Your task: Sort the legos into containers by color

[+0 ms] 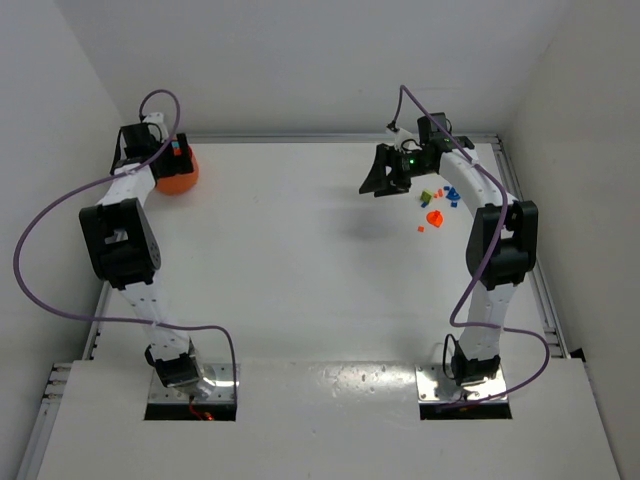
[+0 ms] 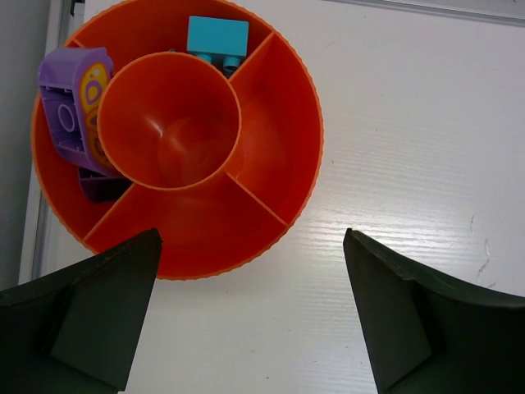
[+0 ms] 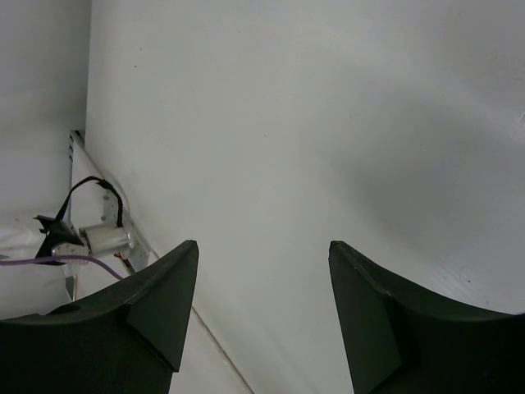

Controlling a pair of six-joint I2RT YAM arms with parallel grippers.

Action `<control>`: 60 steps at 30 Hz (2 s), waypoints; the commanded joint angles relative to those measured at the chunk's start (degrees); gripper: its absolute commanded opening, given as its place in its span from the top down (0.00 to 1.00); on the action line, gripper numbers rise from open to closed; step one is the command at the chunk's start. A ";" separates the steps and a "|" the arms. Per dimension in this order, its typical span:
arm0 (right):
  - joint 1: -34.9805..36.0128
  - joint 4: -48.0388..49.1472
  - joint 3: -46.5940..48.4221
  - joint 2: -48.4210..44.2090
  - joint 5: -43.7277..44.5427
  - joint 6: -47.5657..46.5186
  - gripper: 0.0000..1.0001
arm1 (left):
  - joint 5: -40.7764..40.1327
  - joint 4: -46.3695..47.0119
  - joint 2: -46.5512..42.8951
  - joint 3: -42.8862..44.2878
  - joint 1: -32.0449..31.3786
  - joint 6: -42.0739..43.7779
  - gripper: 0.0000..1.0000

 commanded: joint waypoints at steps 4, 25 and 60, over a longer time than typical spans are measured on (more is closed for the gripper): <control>0.36 0.79 -0.02 0.14 -0.22 -1.30 0.34 | 0.28 1.01 -3.68 -0.30 0.89 0.72 0.01; 0.36 0.79 -0.02 -0.39 -0.75 -1.30 0.34 | 10.92 4.61 -15.80 -8.90 1.50 -1.65 0.01; -8.51 -2.81 18.68 16.30 44.96 -28.19 0.54 | 26.82 -12.26 -37.18 -20.34 -9.66 9.95 0.01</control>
